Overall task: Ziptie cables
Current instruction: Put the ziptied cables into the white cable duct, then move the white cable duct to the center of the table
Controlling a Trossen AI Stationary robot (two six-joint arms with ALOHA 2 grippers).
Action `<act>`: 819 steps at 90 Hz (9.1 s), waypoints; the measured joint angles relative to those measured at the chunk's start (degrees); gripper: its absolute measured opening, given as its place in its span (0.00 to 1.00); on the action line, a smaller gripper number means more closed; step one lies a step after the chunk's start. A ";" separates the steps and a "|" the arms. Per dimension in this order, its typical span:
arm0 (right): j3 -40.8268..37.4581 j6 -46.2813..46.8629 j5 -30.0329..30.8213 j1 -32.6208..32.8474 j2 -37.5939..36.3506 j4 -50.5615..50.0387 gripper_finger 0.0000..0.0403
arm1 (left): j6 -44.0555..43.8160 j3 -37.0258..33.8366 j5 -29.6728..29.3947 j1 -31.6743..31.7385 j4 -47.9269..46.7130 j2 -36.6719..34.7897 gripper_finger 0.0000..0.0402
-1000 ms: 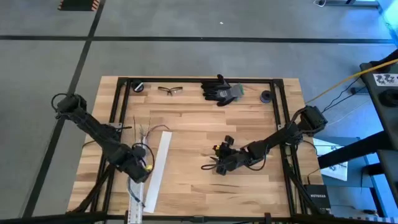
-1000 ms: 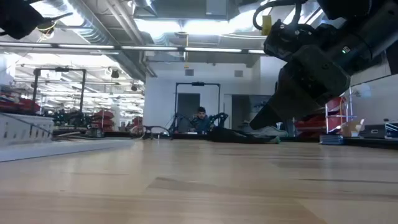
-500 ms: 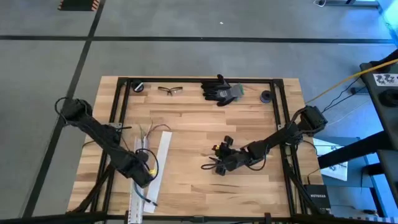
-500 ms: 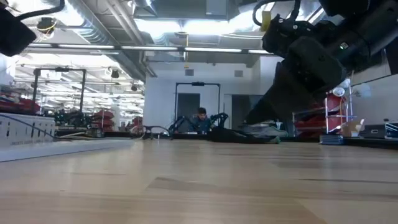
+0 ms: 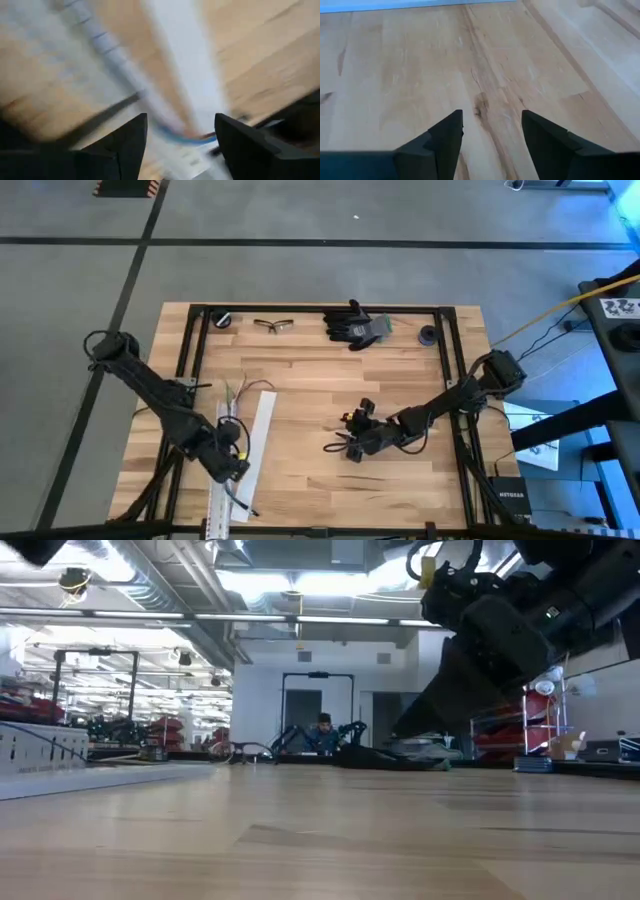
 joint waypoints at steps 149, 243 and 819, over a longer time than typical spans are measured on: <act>0.04 1.66 0.99 -0.04 2.16 7.49 0.47 | 64.92 5.04 13.98 -4.47 14.06 16.95 0.02; 0.02 1.97 0.48 -0.04 2.14 8.83 0.47 | 103.35 9.00 15.16 -14.61 7.64 16.75 0.01; 0.04 1.18 -6.71 6.32 -20.61 -15.76 0.47 | 80.31 4.35 -13.46 22.91 -3.06 12.17 0.00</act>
